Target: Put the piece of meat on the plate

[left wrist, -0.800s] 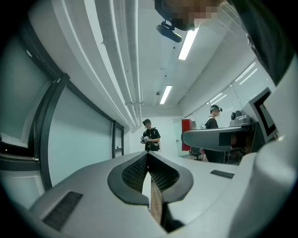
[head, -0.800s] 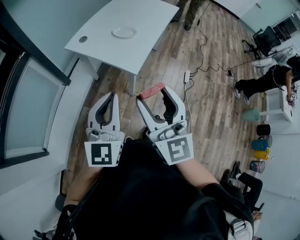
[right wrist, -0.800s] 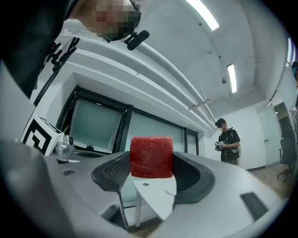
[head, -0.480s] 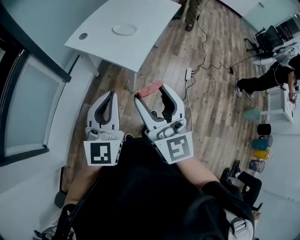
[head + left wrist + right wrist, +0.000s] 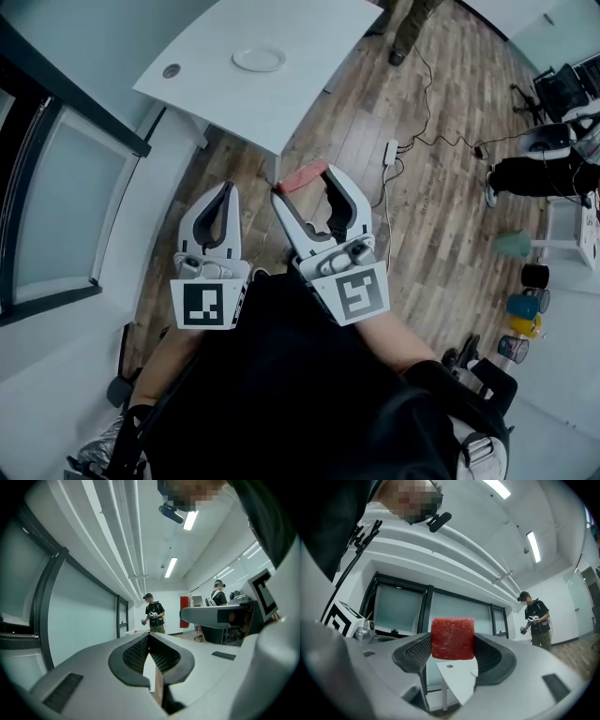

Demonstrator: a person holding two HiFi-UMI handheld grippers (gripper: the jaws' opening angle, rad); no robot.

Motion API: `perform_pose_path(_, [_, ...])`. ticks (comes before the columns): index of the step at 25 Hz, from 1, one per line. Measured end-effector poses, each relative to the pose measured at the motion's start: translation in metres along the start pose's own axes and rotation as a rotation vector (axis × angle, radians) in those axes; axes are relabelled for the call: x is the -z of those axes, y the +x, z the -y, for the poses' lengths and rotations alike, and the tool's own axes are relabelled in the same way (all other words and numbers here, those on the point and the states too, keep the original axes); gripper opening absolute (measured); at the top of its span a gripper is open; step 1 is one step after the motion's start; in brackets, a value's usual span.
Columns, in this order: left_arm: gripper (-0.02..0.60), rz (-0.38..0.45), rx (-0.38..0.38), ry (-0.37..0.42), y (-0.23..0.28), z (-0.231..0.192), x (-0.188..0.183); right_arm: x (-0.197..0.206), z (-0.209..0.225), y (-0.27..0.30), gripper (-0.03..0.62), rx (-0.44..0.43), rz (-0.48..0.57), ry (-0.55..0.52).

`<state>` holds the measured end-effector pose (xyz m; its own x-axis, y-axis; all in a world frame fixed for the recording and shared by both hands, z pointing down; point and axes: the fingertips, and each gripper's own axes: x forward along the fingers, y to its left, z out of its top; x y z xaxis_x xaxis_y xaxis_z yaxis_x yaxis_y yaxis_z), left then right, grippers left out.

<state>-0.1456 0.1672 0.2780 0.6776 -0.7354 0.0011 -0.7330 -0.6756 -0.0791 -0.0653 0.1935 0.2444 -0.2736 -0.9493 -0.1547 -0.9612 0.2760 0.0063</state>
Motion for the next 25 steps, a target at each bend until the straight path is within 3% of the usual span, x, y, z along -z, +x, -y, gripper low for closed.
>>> perform_pose_path(17, [-0.012, -0.025, -0.135, 0.048, 0.14, 0.018, -0.016, -0.004, 0.129, 0.073, 0.279, -0.176, 0.055, 0.061])
perform_pose_path(25, [-0.012, -0.048, -0.133, 0.074, 0.176, 0.035, -0.015, 0.003, 0.16, 0.076, 0.28, -0.193, 0.051, 0.107])
